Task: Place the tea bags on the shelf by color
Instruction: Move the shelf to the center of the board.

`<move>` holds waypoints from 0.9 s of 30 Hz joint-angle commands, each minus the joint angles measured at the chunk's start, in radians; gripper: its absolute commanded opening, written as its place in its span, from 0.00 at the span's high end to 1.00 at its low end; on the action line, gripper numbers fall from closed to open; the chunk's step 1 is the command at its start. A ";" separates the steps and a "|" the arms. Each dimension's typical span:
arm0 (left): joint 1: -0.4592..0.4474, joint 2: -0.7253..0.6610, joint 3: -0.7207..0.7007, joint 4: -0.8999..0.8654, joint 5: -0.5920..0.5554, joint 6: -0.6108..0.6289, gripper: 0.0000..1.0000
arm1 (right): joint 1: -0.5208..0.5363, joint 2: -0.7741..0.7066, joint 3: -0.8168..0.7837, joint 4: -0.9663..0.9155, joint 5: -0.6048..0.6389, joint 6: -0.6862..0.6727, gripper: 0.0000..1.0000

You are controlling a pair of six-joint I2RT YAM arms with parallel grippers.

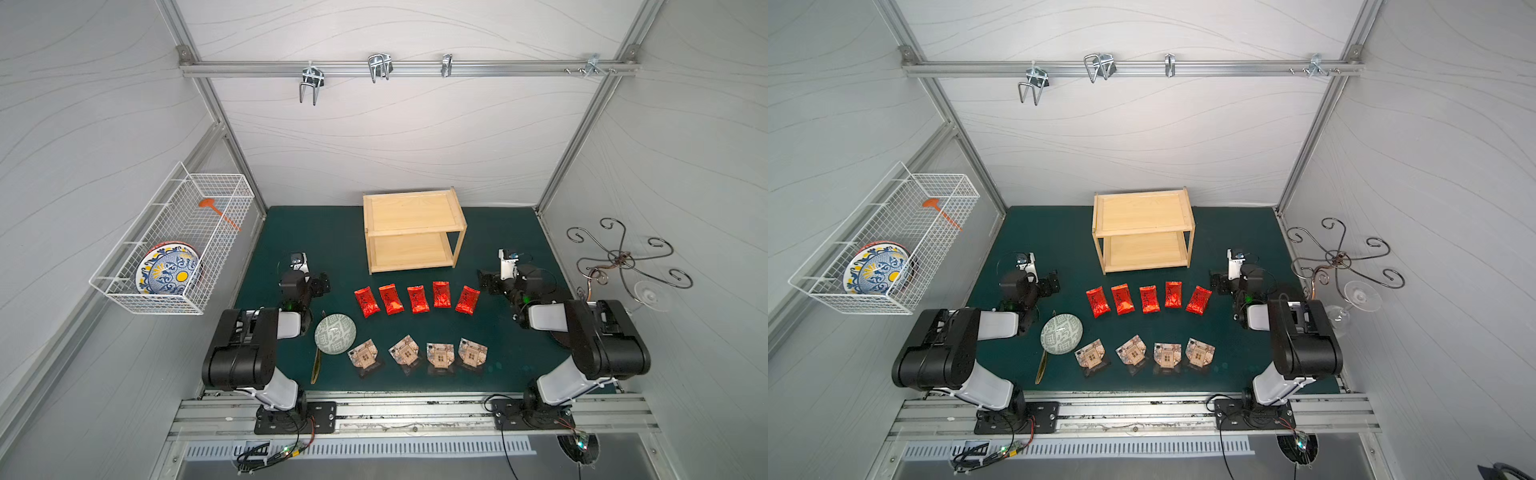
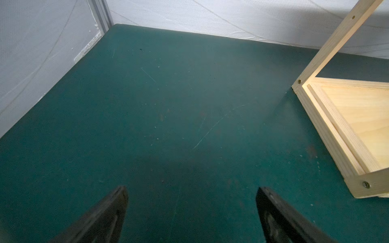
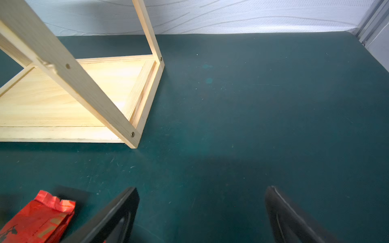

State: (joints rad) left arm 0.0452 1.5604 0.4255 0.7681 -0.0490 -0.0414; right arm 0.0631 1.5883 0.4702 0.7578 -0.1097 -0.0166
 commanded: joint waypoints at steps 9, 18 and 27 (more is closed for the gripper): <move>0.004 -0.007 0.004 0.053 0.006 -0.006 0.00 | -0.002 -0.015 -0.005 -0.006 0.017 -0.002 0.01; -0.011 -0.152 0.084 -0.205 -0.219 -0.068 0.00 | 0.127 -0.201 0.188 -0.465 0.385 0.046 0.01; -0.147 -0.293 0.534 -1.055 -0.298 -0.484 0.01 | 0.277 -0.377 0.516 -0.946 0.252 0.344 0.01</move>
State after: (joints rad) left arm -0.0727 1.2652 0.8310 0.0536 -0.3737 -0.3275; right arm 0.3084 1.1732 0.9249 0.0422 0.2169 0.2123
